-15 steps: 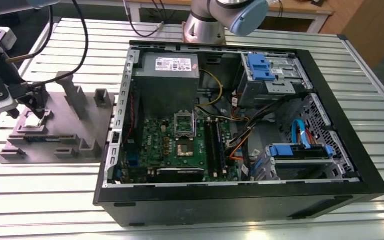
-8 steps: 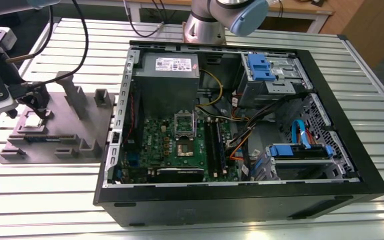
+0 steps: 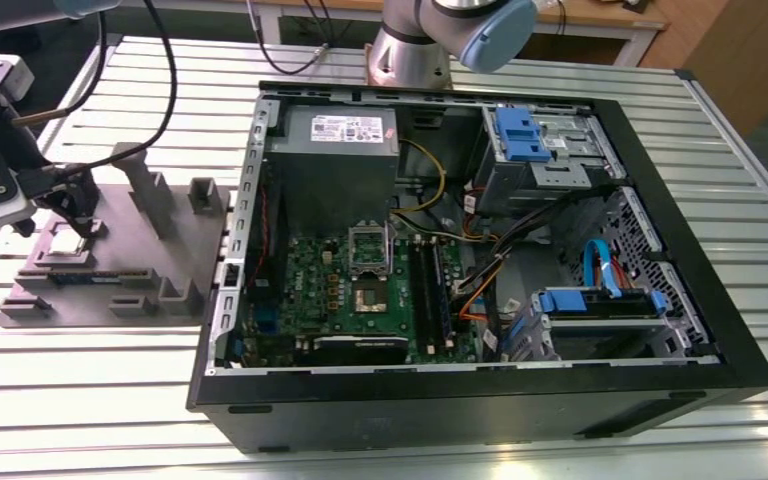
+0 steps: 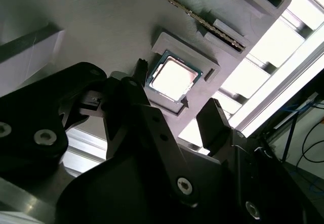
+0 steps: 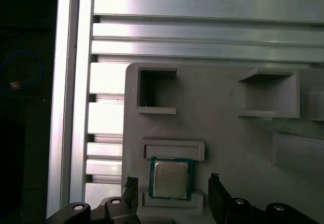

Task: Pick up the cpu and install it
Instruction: 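Pick up the cpu and move it towards the insertion slot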

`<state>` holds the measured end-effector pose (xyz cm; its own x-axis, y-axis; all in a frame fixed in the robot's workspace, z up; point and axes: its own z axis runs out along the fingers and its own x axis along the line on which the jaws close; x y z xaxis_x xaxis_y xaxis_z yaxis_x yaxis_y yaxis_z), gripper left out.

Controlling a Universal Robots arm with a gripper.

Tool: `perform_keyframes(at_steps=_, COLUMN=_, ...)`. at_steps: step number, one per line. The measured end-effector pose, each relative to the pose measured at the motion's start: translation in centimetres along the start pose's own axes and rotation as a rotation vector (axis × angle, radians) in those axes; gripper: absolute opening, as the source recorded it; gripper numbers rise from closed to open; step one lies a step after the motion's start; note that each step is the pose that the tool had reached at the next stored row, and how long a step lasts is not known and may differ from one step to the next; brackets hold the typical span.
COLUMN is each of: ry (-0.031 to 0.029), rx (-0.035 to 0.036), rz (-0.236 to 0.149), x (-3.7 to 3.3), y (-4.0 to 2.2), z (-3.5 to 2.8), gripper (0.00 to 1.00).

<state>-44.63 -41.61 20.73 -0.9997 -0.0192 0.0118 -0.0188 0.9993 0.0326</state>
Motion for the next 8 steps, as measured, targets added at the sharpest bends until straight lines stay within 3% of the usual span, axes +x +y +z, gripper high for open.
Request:
perform_keyframes(at_steps=3, ry=-0.0009, rx=-0.0003, rz=0.025, x=0.01, y=0.02, z=0.19, gripper=0.66)
perform_keyframes(at_steps=8, ry=-0.0009, rx=-0.0012, rz=0.025, x=0.01, y=0.06, z=0.55, gripper=0.66)
